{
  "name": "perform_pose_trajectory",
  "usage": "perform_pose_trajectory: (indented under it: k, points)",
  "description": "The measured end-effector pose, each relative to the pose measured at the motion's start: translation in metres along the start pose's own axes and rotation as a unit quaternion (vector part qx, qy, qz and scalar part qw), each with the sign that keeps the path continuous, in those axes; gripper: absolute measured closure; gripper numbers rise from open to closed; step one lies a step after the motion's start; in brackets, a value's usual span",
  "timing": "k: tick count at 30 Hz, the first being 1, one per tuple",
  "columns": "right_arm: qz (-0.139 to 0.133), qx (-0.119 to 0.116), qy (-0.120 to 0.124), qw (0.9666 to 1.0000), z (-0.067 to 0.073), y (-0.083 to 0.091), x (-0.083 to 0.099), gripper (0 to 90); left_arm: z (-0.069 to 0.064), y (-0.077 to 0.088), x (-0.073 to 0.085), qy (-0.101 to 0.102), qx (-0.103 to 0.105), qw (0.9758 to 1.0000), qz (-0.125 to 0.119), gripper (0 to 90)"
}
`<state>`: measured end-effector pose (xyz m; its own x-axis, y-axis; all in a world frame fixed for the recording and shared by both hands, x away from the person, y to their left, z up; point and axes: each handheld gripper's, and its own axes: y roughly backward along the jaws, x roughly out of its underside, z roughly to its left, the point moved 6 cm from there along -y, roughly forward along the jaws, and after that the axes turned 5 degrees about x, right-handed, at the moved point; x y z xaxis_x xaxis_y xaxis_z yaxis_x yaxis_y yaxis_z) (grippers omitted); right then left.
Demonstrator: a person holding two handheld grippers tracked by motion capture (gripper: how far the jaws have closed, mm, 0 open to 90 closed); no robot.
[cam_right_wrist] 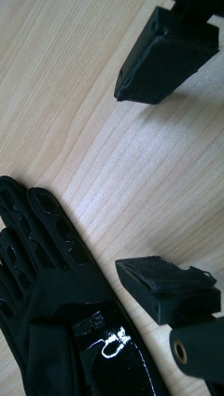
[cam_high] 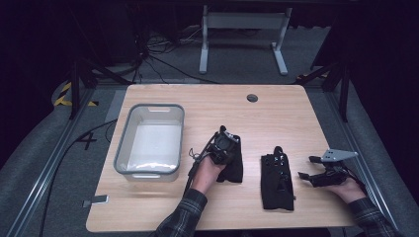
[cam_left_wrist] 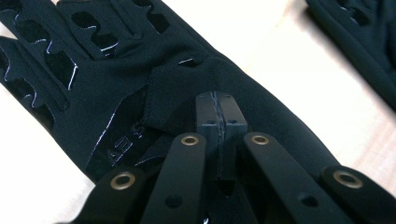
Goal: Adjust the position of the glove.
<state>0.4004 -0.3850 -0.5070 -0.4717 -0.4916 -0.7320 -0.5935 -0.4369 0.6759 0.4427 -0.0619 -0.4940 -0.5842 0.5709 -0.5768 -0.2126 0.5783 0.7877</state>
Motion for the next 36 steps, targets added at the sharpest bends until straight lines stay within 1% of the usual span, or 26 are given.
perform_pose_trajectory:
  k: [2,3,4,5,6,12,13,14,15,20,23,27,30,33,36]
  points:
    - [0.0,0.0,0.0,1.0,0.0,0.0,0.0,15.7,-0.005,0.001,0.004,-0.001,0.006,1.0,-0.001,89.9]
    - [0.0,0.0,0.0,1.0,0.0,0.0,0.0,15.7,-0.005,0.001,0.004,-0.001,0.006,1.0,-0.001,89.9]
    - [0.0,0.0,0.0,1.0,0.0,0.0,0.0,15.7,-0.01,0.002,0.008,0.001,0.012,0.9999,-0.003,89.9]
    - [0.0,0.0,0.0,1.0,0.0,0.0,0.0,15.7,-0.01,0.002,0.008,0.001,0.012,0.9999,-0.003,89.9]
    - [0.0,0.0,0.0,1.0,0.0,0.0,0.0,15.7,-0.016,0.004,0.013,0.002,0.015,0.9999,-0.006,89.9]
    - [0.0,-0.001,0.0,1.0,0.0,0.0,0.0,15.7,-0.03,0.007,0.024,-0.003,0.023,0.9997,-0.008,89.9]
    - [0.0,-0.001,0.0,1.0,0.0,0.0,0.0,15.7,-0.03,0.007,0.024,-0.003,0.023,0.9997,-0.008,89.9]
    - [0.0,-0.001,0.0,1.0,0.0,0.0,0.0,15.7,-0.033,0.007,0.026,-0.002,0.029,0.9995,-0.008,89.9]
    - [0.0,-0.001,0.0,1.0,0.0,0.0,0.0,15.7,-0.035,0.007,0.027,-0.002,0.031,0.9995,-0.01,89.9]
    - [0.0,-0.001,0.0,1.0,0.0,0.0,0.0,15.7,-0.047,0.007,0.032,-0.01,0.049,0.9987,-0.008,89.9]
    - [0.0,0.0,0.0,1.0,0.001,0.0,0.0,15.7,-0.054,0.006,0.034,-0.016,0.055,0.9983,-0.008,89.9]
    - [0.0,0.0,0.0,1.0,0.0,0.0,0.0,15.7,-0.057,0.005,0.033,-0.02,0.058,0.9981,-0.008,89.9]
    - [0.0,-0.001,0.0,1.0,0.001,0.0,0.0,15.7,-0.061,0.0,0.028,-0.022,0.066,0.9975,-0.011,89.9]
    - [0.0,-0.001,0.001,1.0,0.001,0.0,0.0,15.7,-0.066,-0.004,0.024,-0.03,0.073,0.9969,-0.01,89.9]
    - [0.0,-0.001,0.001,1.0,0.001,0.0,0.0,15.7,-0.071,-0.008,0.02,-0.043,0.079,0.9959,-0.007,89.9]
